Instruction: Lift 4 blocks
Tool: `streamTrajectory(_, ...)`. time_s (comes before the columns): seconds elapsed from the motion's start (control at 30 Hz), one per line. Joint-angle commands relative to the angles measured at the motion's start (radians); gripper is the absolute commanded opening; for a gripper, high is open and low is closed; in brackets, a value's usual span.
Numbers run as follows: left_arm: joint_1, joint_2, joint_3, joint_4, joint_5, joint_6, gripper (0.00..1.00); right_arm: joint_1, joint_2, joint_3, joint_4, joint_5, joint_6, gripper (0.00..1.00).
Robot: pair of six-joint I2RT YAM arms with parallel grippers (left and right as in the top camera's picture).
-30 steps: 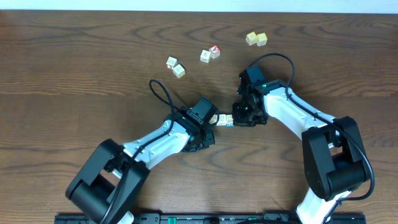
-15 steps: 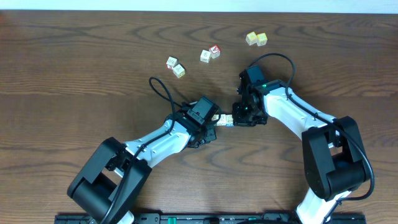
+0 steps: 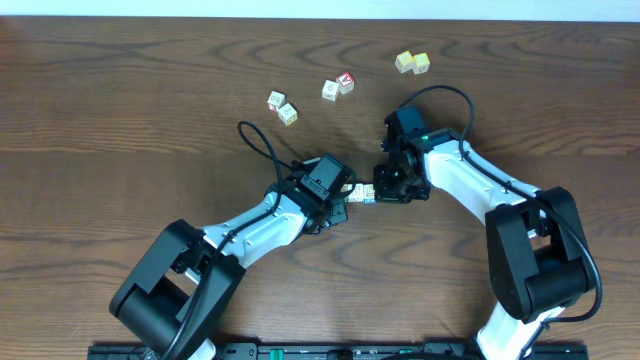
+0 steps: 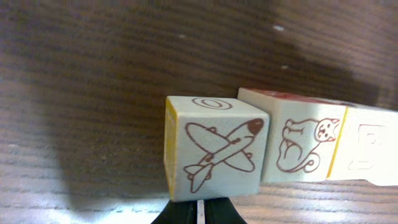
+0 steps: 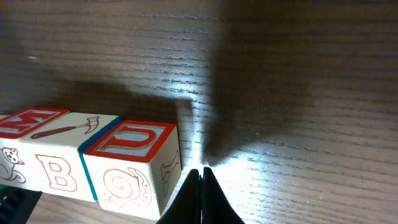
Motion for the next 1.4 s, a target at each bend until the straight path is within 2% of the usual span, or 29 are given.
streamTrajectory(0.0, 0.002, 0.016, -0.008, 0.004, -0.024, -0.009, 0.07, 0.004, -0.005, -0.002, 0.003, 0.003, -0.012, 0.01)
streamTrajectory(0.4, 0.002, 0.016, -0.008, 0.008, -0.058, -0.009, 0.07, 0.004, -0.005, -0.002, 0.007, 0.003, -0.012, 0.01)
streamTrajectory(0.63, 0.002, 0.002, -0.003, 0.007, -0.019, 0.008, 0.07, 0.004, -0.005, -0.002, 0.007, 0.003, -0.012, 0.01)
streamTrajectory(0.97, 0.008, -0.221, -0.003, -0.098, 0.001, 0.055, 0.07, 0.004, -0.005, -0.002, 0.006, 0.002, -0.011, 0.01)
streamTrajectory(1.17, 0.103, -0.347, -0.003, -0.201, -0.108, 0.083, 0.07, 0.004, -0.005, -0.002, -0.001, 0.002, -0.005, 0.01)
streamTrajectory(1.37, 0.235, -0.268, -0.006, -0.200, 0.016, 0.189, 0.07, 0.004, -0.005, -0.002, 0.014, 0.002, 0.036, 0.01)
